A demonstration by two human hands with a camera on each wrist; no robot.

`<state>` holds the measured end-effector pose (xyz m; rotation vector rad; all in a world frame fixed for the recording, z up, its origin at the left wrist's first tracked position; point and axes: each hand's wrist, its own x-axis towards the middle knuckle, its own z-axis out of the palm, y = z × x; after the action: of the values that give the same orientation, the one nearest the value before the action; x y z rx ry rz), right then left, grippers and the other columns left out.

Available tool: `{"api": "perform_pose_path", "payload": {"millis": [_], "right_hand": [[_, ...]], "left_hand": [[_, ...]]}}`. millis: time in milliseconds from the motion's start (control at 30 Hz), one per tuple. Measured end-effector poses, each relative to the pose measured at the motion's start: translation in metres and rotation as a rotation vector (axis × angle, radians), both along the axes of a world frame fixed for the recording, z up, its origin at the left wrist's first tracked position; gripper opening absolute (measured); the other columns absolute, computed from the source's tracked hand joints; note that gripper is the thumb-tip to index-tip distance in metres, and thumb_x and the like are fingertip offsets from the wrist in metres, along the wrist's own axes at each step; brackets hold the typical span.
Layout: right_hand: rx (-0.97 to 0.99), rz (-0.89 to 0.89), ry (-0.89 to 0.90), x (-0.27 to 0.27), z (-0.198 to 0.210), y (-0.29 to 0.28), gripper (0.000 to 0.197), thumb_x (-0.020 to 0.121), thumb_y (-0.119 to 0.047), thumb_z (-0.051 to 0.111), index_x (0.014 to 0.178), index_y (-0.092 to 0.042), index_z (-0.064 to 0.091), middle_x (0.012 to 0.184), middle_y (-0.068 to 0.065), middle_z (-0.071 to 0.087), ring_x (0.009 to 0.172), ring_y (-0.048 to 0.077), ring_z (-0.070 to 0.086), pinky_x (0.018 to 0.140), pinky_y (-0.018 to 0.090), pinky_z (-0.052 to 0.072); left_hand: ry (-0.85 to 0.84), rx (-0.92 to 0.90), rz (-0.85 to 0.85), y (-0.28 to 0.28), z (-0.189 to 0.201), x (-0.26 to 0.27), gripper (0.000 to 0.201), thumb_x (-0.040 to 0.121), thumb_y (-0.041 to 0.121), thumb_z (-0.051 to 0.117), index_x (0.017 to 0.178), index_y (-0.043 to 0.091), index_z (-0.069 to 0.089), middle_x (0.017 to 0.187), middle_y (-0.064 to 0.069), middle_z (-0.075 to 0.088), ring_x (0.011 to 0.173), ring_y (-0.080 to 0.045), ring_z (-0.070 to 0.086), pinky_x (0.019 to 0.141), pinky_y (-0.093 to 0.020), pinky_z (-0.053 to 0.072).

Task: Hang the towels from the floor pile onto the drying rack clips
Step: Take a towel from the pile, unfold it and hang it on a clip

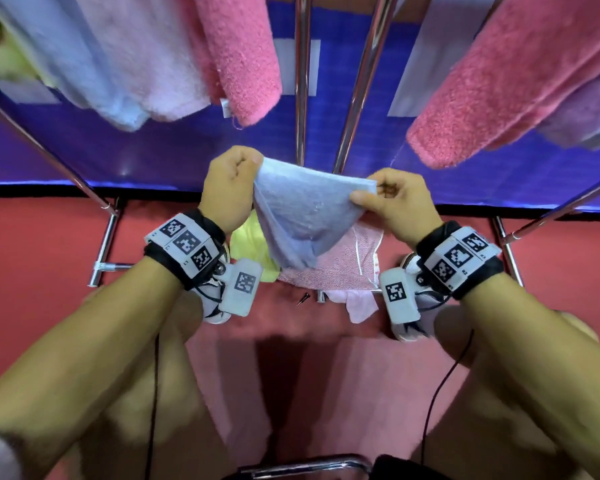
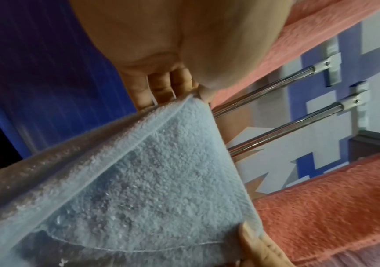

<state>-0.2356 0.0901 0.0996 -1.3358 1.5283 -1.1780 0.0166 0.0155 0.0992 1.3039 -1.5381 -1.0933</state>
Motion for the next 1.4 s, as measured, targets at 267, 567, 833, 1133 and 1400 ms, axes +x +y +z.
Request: {"api": "perform_pose_path", "payload": {"millis": [267,567,833,1133,1400], "right_hand": [[-0.217,-0.032,0.045,0.015,0.108,0.022,0.018,0.092,-0.013,0.065,0.075,-0.018,0.06,0.064,-0.007,0.054,0.061,0.004,0.05,0.057,0.024,0.048],[-0.517,-0.181,0.136,0.025,0.258,0.047,0.018,0.088,-0.02,0.068,0.073,-0.012,0.064,0.059,-0.009,0.055,0.054,0.007,0.046,0.051,0.027,0.041],[-0.668,-0.209,0.212,0.022,0.356,0.071,0.019,0.094,-0.017,0.063,0.075,-0.017,0.057,0.067,-0.007,0.053,0.055,0.003,0.047,0.05,0.02,0.043],[-0.456,-0.306,0.423,0.007,0.332,0.073,0.021,0.088,-0.026,0.067,0.07,-0.016,0.062,0.068,0.003,0.062,0.064,0.015,0.056,0.065,0.037,0.052],[-0.433,-0.31,0.464,0.023,0.327,0.08,0.019,0.078,-0.017,0.058,0.096,-0.018,0.063,0.077,0.005,0.065,0.07,0.022,0.061,0.067,0.03,0.05]], "left_hand": [[-0.034,-0.23,0.016,0.026,0.103,0.017,0.021,0.093,0.026,0.052,0.076,0.031,0.064,0.07,0.016,0.056,0.07,-0.001,0.049,0.074,-0.038,0.047],[0.117,-0.437,0.005,0.057,0.253,0.016,0.017,0.084,0.044,0.055,0.077,0.033,0.067,0.075,0.009,0.063,0.078,-0.015,0.058,0.082,-0.058,0.054],[0.147,-0.652,-0.002,0.086,0.353,0.014,0.023,0.091,0.038,0.056,0.078,0.021,0.065,0.078,-0.007,0.059,0.073,-0.019,0.055,0.075,-0.059,0.053],[0.118,-0.417,-0.047,0.085,0.326,0.0,0.022,0.097,0.01,0.06,0.077,0.016,0.067,0.055,0.011,0.065,0.051,-0.002,0.06,0.05,-0.023,0.053],[-0.084,-0.436,-0.046,0.092,0.318,-0.01,0.036,0.077,0.047,0.062,0.079,0.013,0.073,0.071,-0.007,0.074,0.071,-0.028,0.073,0.072,-0.048,0.061]]}}
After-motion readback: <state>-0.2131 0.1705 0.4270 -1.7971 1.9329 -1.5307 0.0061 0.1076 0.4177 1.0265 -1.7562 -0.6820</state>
